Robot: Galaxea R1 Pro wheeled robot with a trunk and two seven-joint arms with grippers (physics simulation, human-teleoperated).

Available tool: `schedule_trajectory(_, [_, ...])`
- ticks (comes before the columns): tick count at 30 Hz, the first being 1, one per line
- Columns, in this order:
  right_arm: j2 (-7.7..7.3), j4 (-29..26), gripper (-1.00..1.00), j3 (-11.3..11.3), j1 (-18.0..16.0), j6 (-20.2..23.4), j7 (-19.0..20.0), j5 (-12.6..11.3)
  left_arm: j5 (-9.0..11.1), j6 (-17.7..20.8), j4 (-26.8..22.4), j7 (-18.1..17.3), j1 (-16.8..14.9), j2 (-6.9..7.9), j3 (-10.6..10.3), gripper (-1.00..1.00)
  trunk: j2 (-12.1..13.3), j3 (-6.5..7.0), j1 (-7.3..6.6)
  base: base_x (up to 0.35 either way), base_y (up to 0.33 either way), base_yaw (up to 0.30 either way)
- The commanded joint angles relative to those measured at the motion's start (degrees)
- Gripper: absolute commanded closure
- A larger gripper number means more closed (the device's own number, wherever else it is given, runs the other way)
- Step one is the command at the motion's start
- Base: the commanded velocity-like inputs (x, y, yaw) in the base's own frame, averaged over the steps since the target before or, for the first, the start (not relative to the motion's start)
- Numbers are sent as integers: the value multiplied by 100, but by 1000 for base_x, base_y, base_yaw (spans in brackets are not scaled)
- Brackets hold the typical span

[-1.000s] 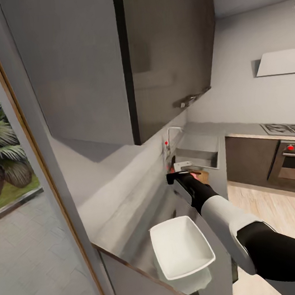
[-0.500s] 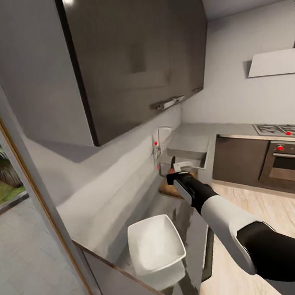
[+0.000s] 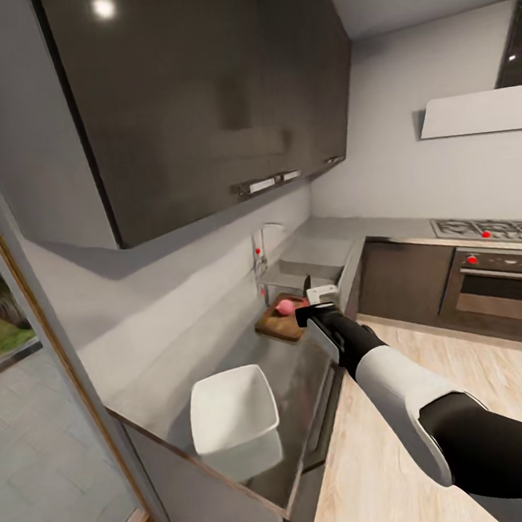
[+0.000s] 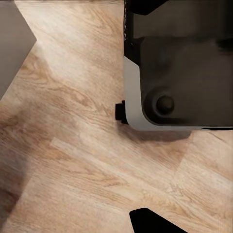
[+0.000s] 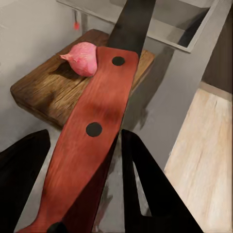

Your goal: In the kitchen, take the Vidalia onion out of the sink, dice it on the chopping board with the paring knife, put the diced onion into the bowl on the countertop, then place both the paring knife and the chopping board into the sink.

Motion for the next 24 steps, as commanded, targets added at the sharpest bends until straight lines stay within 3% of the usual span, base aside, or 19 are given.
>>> schedule_trajectory(1, [0,-4,100,24,-3,21,-52,-57,50,-34,23,-18,-8,-4,-48,-100,-8,-6,2,-40,-329,130])
schedule_trajectory(24, [0,-39,100,26,-3,35,-67,-51,50,-31,23,-18,-8,-11,-48,-100,-8,-6,2,-3,-337,267])
